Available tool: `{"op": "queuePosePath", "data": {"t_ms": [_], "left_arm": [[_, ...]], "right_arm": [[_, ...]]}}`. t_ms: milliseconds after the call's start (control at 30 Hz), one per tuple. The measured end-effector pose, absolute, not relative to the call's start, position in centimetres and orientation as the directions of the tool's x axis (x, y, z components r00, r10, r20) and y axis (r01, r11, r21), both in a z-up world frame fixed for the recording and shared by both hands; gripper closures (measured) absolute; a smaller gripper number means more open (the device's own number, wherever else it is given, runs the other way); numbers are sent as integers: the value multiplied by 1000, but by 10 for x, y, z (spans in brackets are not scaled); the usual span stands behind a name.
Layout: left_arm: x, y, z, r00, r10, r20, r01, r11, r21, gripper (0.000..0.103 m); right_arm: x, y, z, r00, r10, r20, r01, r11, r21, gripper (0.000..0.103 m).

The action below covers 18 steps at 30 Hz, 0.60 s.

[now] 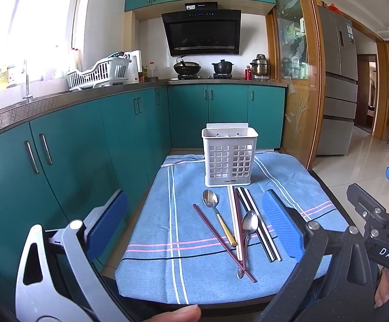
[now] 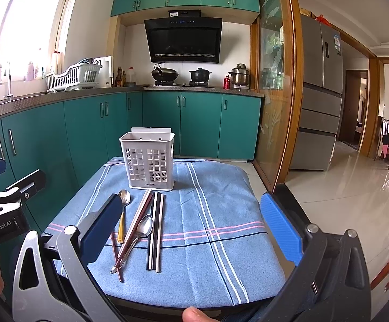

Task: Organize utensils

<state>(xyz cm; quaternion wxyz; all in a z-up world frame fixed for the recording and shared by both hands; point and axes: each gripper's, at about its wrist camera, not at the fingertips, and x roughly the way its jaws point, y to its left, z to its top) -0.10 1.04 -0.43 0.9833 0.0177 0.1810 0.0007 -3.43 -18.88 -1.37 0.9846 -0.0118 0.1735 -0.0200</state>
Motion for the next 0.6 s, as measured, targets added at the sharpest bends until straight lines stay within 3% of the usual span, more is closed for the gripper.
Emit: {"op": "queuePosePath", "data": {"t_ms": [600], "left_arm": [[10, 11, -13, 924, 16, -383, -1, 999, 39, 4]], "right_arm": [[-25, -187, -21, 931, -51, -362, 40, 998, -38, 3]]}}
